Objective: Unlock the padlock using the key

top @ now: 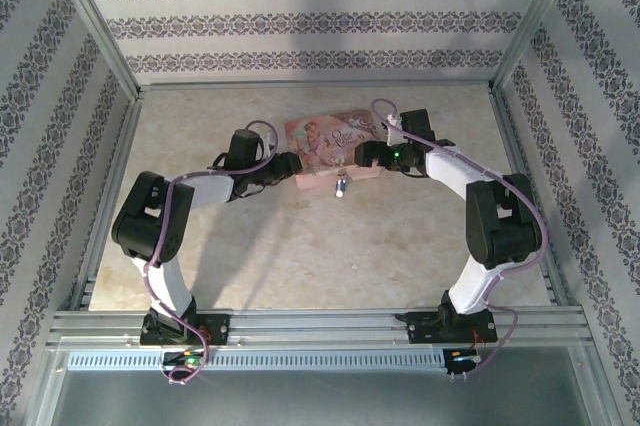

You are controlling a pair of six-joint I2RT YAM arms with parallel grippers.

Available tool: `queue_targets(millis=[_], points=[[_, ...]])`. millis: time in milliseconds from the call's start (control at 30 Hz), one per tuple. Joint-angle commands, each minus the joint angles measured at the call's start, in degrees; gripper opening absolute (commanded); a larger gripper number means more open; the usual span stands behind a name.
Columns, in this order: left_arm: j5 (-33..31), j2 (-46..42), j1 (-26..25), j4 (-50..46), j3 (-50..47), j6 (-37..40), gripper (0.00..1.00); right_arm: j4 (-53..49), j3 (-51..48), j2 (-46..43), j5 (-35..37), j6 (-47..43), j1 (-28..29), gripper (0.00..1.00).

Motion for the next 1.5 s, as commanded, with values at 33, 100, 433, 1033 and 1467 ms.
queue_targets(millis=[33, 100, 433, 1033, 1467], points=[[0.88, -3.49, -2.83, 3.86, -4.03, -2.10, 0.46, 3.55, 1.16, -1.28, -0.60, -1.68, 1.54, 0.95], [0.32, -4.85, -2.93, 4.39, -5.39, -2.60, 0.47, 4.00, -0.94, -3.78, 1.94, -1.87, 0.87, 0.96], [-7.33, -14.82, -2.93, -3.34, -7.54, 1.99, 0.53, 13.26, -20.98, -22.01, -2.25, 3.41, -0.10, 0.86], [-2.14, -8.95, -3.98, -8.15, 9.91, 4.33, 0.47, 51.47, -31.60, -1.67, -0.63, 20.05, 9.49, 0.47], [-2.30, 0.08, -4.01, -11.25, 17.22, 7.37, 0.45, 60.36, -31.44, 5.90, -1.40, 23.52, 10.57, 0.36]])
